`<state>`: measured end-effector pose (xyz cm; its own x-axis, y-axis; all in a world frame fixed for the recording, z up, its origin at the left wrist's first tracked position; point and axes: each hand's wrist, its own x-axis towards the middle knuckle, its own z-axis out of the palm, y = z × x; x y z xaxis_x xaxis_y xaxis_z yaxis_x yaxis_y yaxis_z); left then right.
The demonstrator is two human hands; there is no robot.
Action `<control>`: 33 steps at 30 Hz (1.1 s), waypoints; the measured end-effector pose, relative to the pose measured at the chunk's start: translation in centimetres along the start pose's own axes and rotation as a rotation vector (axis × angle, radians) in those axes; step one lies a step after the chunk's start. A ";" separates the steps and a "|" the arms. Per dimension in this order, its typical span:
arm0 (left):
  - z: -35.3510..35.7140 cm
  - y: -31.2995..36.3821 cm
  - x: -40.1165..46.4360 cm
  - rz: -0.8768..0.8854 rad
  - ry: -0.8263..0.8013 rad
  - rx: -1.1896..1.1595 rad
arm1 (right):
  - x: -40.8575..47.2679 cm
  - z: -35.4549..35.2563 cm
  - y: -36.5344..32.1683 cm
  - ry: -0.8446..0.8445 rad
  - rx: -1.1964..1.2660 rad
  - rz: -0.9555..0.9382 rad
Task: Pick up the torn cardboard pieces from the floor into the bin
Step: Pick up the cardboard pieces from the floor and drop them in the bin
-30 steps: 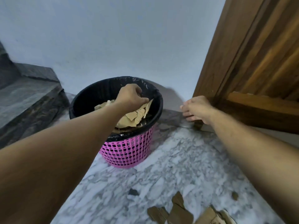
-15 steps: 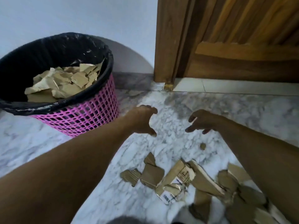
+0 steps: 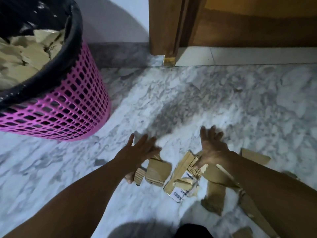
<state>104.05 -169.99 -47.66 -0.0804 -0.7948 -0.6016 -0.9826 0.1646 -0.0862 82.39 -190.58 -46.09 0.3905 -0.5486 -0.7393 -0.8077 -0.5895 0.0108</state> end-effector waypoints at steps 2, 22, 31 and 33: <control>-0.3 -0.9 0.4 0.045 0.022 -0.024 | 0.4 0.4 -0.3 0.011 -0.025 0.001; -1.5 -0.2 1.8 0.085 0.257 -0.657 | 0.9 0.5 -0.5 0.029 0.004 0.012; -4.4 1.5 3.4 -0.257 0.076 -1.132 | -0.3 1.7 1.4 0.393 0.191 -0.021; -4.1 1.8 3.3 -0.335 0.169 -1.193 | -0.9 2.6 1.8 0.452 0.274 -0.034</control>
<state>101.31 -174.73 -46.54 0.2686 -0.7748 -0.5724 -0.4908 -0.6214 0.6107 79.46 -189.56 -47.17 0.5214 -0.7684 -0.3711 -0.8533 -0.4684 -0.2290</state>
